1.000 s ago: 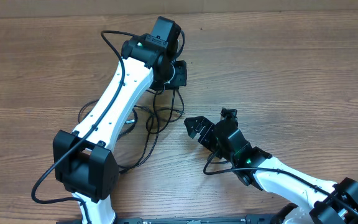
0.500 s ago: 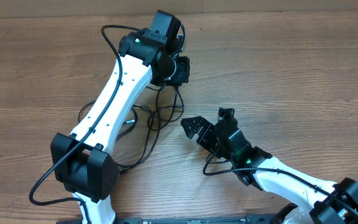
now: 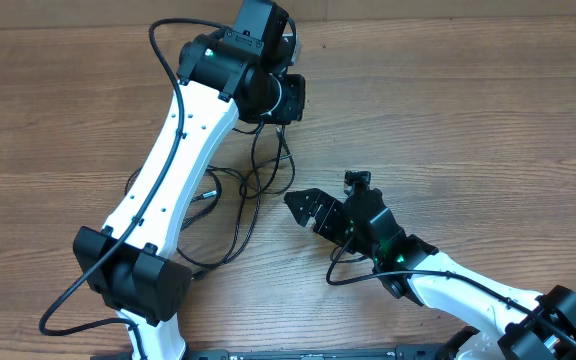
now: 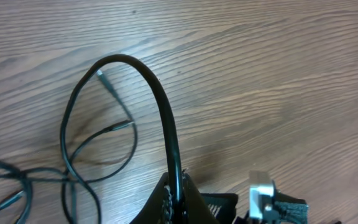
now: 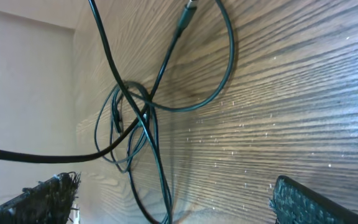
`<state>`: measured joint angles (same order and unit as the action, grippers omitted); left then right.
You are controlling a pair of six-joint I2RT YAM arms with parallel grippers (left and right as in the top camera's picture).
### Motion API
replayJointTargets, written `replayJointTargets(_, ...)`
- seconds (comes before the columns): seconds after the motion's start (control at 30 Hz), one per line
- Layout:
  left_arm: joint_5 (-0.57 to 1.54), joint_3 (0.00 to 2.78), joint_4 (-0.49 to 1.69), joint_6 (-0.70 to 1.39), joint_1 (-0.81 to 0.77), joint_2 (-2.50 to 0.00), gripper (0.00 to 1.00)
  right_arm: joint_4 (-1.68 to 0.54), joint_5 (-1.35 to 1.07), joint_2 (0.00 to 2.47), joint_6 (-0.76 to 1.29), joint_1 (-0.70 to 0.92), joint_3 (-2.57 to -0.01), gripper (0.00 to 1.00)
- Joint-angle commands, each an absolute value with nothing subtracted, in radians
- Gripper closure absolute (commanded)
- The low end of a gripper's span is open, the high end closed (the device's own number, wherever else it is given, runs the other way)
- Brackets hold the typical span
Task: Untangle cables
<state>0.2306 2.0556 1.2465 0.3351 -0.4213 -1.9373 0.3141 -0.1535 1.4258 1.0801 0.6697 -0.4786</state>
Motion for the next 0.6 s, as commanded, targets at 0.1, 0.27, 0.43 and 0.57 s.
replayJointTargets(0.1, 0.229, 2.133, 1.279, 0.342, -0.326, -1.897, 0.96, 0.336, -0.17, 1.414, 1.065, 0.659, -0.478, 0.0)
replayJointTargets(0.27, 0.448, 2.178, 1.279, 0.336, -0.244, -1.89, 0.96, 0.485, -0.242, 1.414, 0.9, 0.659, -0.479, 0.0)
replayJointTargets(0.43, 0.529, 2.217, 1.279, 0.319, -0.223, -1.876, 0.96, 0.579, -0.264, 1.414, 0.862, 0.659, -0.479, 0.0)
replayJointTargets(0.57, 0.604, 2.261, 1.277, 0.283, -0.231, -1.855, 0.96, 0.594, -0.263, 1.414, 0.837, 0.668, -0.479, 0.0)
